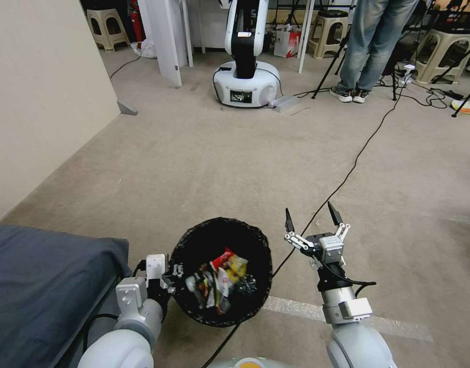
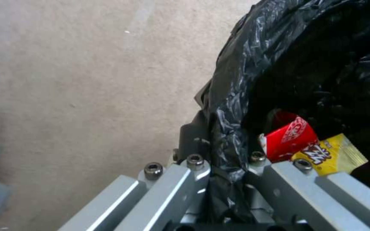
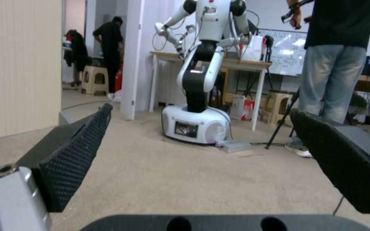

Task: Pick up the trash bin, then pick up the garbage from the floor and place it into the trash bin.

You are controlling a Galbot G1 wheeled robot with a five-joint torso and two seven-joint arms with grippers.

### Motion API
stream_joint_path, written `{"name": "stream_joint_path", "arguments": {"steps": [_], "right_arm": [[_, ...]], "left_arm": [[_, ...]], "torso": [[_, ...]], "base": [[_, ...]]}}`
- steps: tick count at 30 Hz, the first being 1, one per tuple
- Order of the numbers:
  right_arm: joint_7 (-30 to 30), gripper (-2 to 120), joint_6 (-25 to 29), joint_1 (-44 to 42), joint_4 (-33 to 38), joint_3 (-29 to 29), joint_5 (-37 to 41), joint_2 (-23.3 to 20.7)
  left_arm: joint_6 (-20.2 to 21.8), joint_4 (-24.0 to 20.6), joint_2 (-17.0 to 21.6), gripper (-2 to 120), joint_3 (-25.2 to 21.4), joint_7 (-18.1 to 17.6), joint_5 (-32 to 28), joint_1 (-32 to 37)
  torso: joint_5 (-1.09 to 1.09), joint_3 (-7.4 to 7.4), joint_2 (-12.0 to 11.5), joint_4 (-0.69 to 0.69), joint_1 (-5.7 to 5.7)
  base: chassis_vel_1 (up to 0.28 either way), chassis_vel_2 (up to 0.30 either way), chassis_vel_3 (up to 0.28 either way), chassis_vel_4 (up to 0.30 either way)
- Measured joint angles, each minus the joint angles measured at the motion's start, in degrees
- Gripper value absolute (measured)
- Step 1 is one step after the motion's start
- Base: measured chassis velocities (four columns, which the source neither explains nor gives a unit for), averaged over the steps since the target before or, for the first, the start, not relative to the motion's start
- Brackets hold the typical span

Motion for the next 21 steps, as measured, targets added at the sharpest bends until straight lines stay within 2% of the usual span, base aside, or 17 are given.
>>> {"name": "stream_joint_path", "arguments": {"steps": [7,10,21], "right_arm": [[-0.28,100,0.39,-0.59,-0.16,-0.3,-0.61,-0.02],[-0.48,100,0.48,-1.16,-0.08,-0.25,-0.92,-0.07],[-1.28,100,0.72,-1.33,-0.17,-0.55,-0.95,-0.72]], "left_arm": [[0.9,4.01,-0.32,0,-1.12,-0.78,-2.28,-3.7],[0.93,7.31,-0.78,0,-1.21,-1.01,-3.04,-5.68],[-0.2,11.69,-2.39,0,-1.89,-0.69,-2.97,-7.92]], "torso": [[0.0,0.0,0.0,0.01,0.0],[0.0,0.0,0.0,0.0,0.0],[0.0,0.0,0.0,0.01,0.01]], "base": [[0.0,0.0,0.0,0.0],[0.0,0.0,0.0,0.0],[0.0,0.0,0.0,0.0]]}}
